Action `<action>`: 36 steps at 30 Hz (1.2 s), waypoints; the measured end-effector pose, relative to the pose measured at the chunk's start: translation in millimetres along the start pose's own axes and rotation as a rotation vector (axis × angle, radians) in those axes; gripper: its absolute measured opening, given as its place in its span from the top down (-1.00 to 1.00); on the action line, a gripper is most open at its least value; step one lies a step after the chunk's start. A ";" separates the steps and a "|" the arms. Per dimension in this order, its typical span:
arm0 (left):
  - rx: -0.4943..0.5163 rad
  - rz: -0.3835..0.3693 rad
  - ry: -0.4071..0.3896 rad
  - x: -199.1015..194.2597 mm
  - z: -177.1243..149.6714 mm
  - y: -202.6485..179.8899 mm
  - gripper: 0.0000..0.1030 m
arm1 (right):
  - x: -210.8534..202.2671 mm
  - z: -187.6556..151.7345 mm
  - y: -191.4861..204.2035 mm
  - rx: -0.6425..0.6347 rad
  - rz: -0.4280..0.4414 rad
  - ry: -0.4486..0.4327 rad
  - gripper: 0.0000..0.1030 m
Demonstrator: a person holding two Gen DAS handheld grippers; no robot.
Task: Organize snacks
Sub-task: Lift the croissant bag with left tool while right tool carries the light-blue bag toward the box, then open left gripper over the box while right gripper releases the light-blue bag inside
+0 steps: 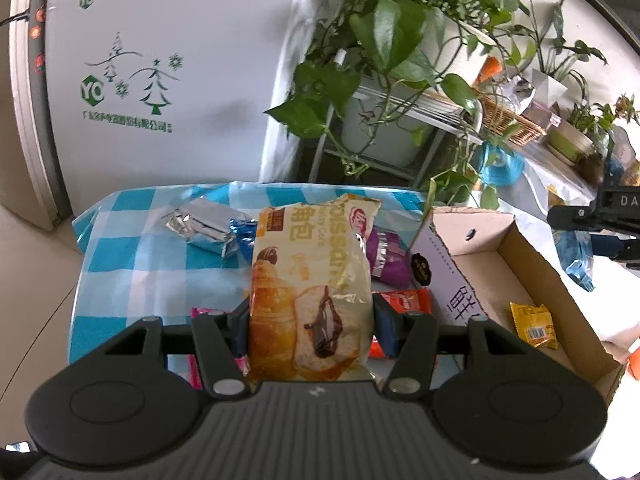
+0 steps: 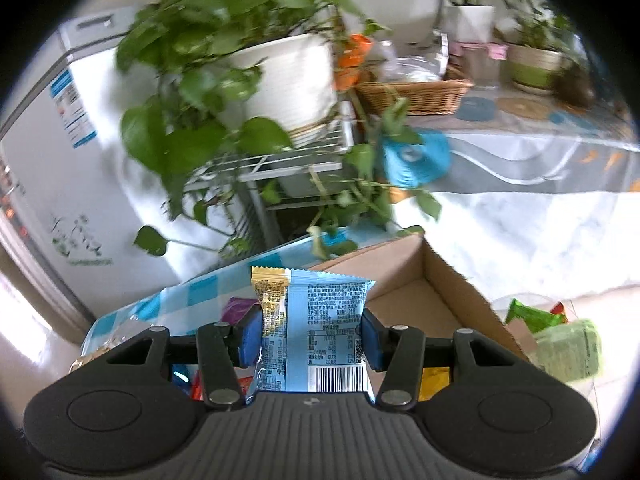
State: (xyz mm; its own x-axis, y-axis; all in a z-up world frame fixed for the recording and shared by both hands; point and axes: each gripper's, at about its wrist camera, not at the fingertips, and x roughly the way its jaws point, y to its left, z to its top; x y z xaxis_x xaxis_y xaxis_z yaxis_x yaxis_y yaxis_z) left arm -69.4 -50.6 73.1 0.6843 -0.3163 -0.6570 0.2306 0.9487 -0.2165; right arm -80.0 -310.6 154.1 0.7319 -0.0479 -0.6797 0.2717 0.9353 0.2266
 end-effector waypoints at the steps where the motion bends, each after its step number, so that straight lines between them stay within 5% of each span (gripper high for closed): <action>1: 0.001 -0.007 0.002 0.2 0.9 -2.8 -0.10 | -0.9 0.0 -2.6 0.008 -0.006 -0.002 -0.10; 20: 0.077 -0.211 0.047 29.0 23.6 -118.1 -0.11 | -18.6 5.8 -62.4 0.213 -0.094 -0.028 -0.10; 33: 0.127 -0.241 0.114 57.0 23.6 -153.9 -0.12 | -17.1 3.3 -74.1 0.277 -0.116 0.000 -0.12; 36: 0.137 -0.256 0.115 59.3 24.7 -160.6 -0.38 | -16.4 2.4 -74.8 0.288 -0.125 0.004 -0.17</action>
State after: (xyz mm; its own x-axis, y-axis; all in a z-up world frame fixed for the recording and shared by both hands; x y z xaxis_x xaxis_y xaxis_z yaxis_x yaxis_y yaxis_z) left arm -48.8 -221.9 86.7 0.5109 -0.5349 -0.6730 0.4820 0.8264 -0.2910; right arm -110.9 -380.7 149.9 0.6790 -0.1547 -0.7176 0.5261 0.7843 0.3288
